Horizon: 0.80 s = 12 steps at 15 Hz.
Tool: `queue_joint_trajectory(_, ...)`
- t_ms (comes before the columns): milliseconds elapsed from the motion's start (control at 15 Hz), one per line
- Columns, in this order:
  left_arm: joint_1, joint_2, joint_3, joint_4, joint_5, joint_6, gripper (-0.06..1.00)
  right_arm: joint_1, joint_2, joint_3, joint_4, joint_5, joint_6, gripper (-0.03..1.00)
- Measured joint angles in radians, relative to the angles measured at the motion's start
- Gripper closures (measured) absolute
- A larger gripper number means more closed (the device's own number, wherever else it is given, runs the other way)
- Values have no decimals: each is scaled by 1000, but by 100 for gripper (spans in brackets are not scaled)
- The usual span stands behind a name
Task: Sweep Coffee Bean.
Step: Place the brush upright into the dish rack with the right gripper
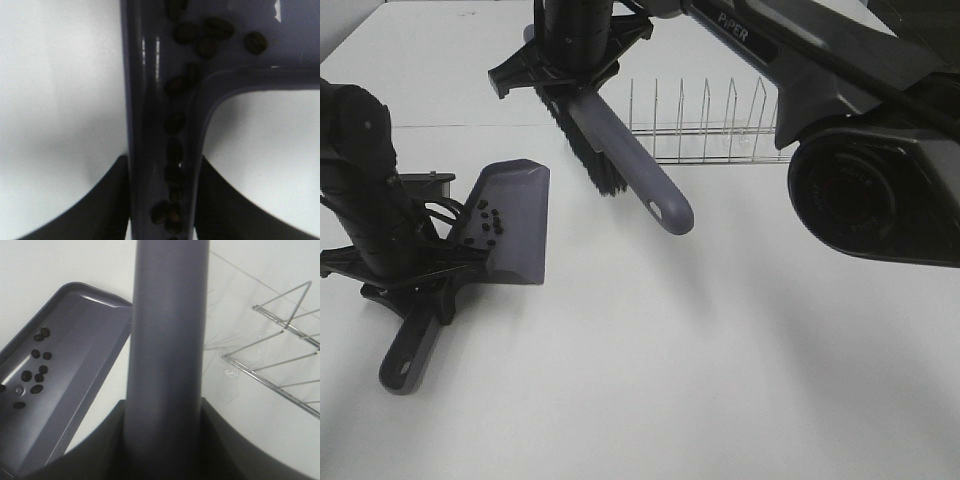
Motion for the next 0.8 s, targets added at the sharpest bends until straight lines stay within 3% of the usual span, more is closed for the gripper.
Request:
queue_joint_trajectory(200, 0, 0, 0, -1, 0, 0, 62, -62, -45, 0, -2, 9, -2, 69)
queue_joint_trajectory(533, 0, 0, 0, -1, 0, 0, 62, -248, -149, 1, 24, 9, -26, 69)
queue_joint_trajectory(800, 0, 0, 0, -1, 0, 0, 62, -402, -248, 165, 27, 8, -51, 69)
